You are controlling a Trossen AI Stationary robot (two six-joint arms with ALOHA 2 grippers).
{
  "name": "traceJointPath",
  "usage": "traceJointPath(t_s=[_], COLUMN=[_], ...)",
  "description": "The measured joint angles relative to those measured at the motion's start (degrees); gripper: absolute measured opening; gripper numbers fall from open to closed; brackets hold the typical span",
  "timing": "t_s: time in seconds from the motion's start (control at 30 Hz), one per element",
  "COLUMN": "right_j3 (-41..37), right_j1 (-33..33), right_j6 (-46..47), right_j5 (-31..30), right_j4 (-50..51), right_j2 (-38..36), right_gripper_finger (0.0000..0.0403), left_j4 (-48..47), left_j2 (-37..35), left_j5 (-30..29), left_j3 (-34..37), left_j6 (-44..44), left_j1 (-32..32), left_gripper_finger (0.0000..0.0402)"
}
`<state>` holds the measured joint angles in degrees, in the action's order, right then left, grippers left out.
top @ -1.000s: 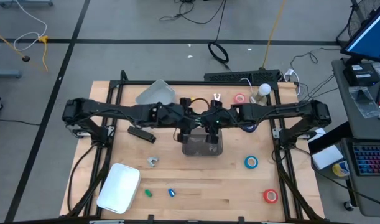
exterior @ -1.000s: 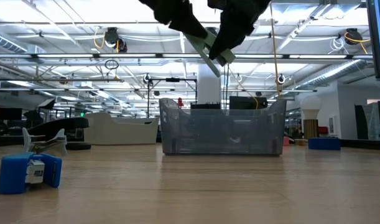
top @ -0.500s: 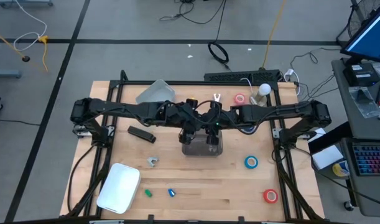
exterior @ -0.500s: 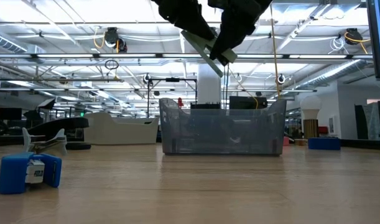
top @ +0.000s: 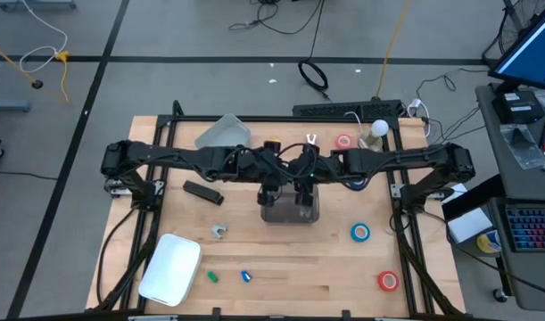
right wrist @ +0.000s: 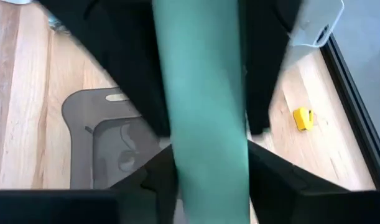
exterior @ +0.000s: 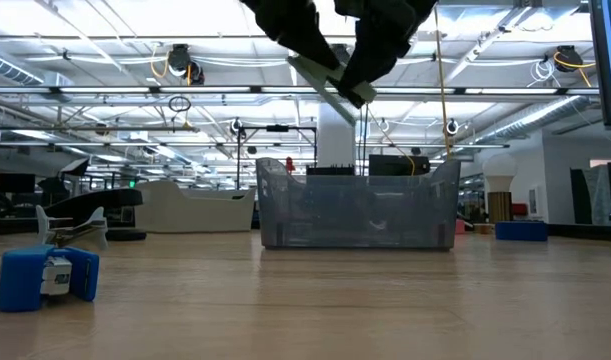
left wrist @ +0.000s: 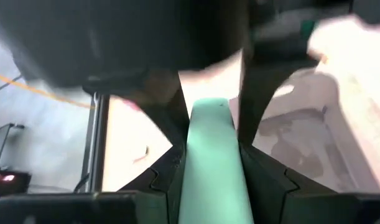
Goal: Pick and place Stapler, Stapler remover, tape
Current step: Put the light green stapler into the gray bin
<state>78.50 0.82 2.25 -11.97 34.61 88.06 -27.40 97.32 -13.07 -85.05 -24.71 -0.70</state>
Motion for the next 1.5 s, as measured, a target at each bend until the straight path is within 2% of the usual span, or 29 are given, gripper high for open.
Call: traceJointPath(t_s=[0.13, 0.3, 0.37, 0.5, 0.63, 0.83, 1.23, 1.5], right_j3=[0.1, 0.2, 0.2, 0.2, 0.2, 0.2, 0.1, 0.1], right_j1=[0.0, 0.0, 0.1, 0.2, 0.1, 0.1, 0.1, 0.1], right_j6=[-0.3, -0.6, -0.5, -0.7, -0.7, 0.5, 6.7, 6.1], right_j5=[0.1, 0.0, 0.9, 1.2, 0.2, 0.2, 0.1, 0.1], right_j4=[0.0, 1.1, 2.1, 2.3, 2.5, 4.1, 12.6, 12.0], right_j2=[0.0, 0.0, 0.0, -0.1, -0.5, -1.5, -2.6, -2.6], right_gripper_finger=[0.0204, 0.0229, 0.0235, 0.0241, 0.0239, 0.0230, 0.0228, 0.0226], left_j4=[-1.9, -6.5, -9.1, -15.9, -24.6, -29.3, -15.5, 5.0], left_j2=[-0.5, -1.4, -1.8, -3.0, -4.0, -4.8, -6.9, -12.2], left_j5=[-2.2, -4.3, -8.0, -15.0, -16.2, -19.4, -14.6, -7.8], left_j3=[0.1, 0.1, 0.1, 0.2, 0.2, 3.2, 19.3, 30.8], left_j6=[0.0, 2.3, 4.3, 10.5, 19.7, 27.0, 26.5, 22.2], left_j1=[0.1, 0.1, 0.1, -1.2, -4.4, -12.2, -28.8, -33.0], left_gripper_finger=[0.0127, 0.0127, 0.0127, 0.0127, 0.0127, 0.0127, 0.0127, 0.0127])
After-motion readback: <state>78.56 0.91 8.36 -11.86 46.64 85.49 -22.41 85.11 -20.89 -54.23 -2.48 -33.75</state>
